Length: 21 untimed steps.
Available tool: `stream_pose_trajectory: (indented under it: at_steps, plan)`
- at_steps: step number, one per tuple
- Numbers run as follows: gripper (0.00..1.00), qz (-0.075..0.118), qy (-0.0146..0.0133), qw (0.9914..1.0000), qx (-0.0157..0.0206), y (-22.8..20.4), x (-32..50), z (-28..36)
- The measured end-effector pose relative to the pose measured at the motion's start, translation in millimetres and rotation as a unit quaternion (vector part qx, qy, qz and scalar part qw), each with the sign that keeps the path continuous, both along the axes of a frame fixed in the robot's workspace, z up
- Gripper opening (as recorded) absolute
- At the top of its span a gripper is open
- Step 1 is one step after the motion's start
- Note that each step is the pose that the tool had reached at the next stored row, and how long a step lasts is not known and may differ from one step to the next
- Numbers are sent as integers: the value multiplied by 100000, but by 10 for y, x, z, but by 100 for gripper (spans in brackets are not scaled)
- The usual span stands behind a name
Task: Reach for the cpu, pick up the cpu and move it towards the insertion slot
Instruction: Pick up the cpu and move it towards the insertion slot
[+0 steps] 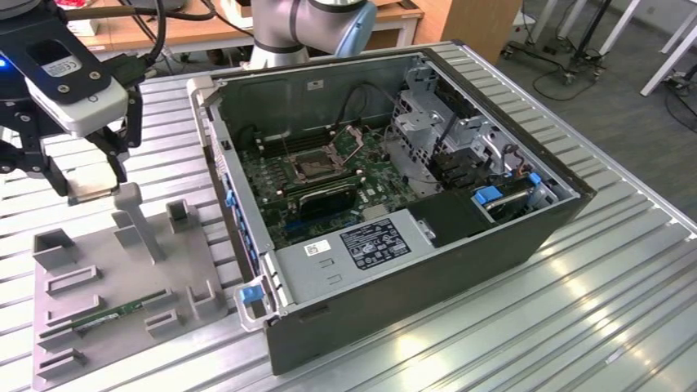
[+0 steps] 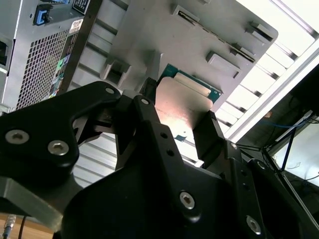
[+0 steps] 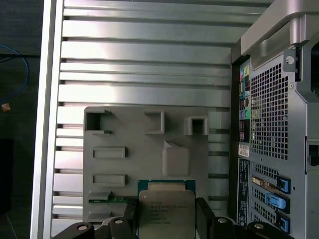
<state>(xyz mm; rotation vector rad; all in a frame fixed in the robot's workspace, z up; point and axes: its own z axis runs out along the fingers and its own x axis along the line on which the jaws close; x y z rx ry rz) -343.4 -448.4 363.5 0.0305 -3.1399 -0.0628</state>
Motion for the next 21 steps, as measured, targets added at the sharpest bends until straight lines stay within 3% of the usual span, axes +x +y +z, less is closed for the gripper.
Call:
stream_pose_trajectory:
  at_steps: [21]
  plan:
    - [54,0,-1,100000,0,0,260,0]
